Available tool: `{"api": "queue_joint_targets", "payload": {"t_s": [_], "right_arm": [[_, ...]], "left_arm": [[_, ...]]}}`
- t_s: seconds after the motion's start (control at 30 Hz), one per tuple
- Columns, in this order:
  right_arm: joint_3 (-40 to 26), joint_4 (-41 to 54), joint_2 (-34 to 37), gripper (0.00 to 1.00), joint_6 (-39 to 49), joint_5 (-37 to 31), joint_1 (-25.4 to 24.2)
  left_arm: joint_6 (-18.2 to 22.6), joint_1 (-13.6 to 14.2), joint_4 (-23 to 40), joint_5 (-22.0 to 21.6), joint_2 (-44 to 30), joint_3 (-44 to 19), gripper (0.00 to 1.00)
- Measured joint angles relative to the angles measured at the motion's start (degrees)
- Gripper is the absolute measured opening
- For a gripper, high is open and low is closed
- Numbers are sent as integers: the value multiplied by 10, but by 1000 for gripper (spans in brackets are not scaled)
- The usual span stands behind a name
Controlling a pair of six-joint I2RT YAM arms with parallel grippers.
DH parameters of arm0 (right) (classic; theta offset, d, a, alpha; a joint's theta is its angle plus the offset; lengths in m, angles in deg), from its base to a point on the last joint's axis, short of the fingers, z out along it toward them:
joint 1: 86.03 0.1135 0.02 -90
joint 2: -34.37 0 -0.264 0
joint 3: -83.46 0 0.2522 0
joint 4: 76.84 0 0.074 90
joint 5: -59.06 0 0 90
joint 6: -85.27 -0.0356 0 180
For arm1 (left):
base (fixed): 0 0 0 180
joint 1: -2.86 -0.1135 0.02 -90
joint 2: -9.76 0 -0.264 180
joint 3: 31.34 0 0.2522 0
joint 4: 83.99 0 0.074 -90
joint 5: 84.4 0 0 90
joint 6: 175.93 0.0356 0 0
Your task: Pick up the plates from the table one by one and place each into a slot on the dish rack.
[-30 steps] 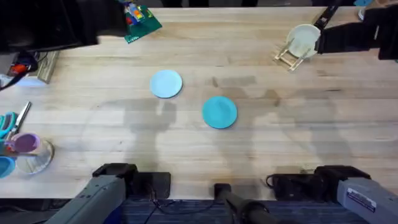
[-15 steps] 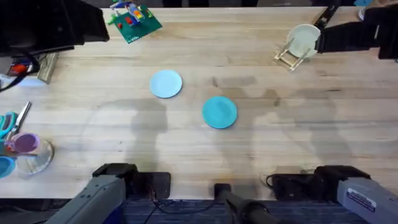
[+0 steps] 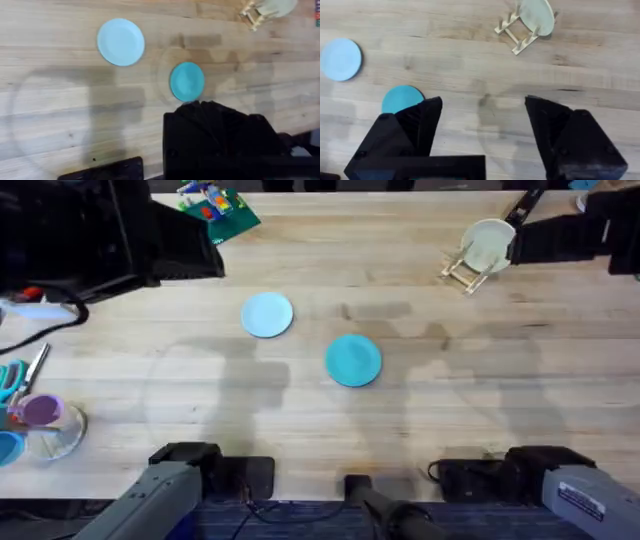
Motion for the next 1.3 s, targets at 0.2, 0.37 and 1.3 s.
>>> {"api": "queue_joint_targets", "payload": {"t_s": [0.2, 0.37, 1.3], "right_arm": [[0, -1, 0, 995, 0, 0, 0], [0, -1, 0, 995, 0, 0, 0], [0, -1, 0, 995, 0, 0, 0]], "left_arm": [[1, 0, 15, 38, 1, 7, 42], [4, 0, 6, 64, 2, 54, 42], [16, 0, -241, 224, -11, 360, 41]]}}
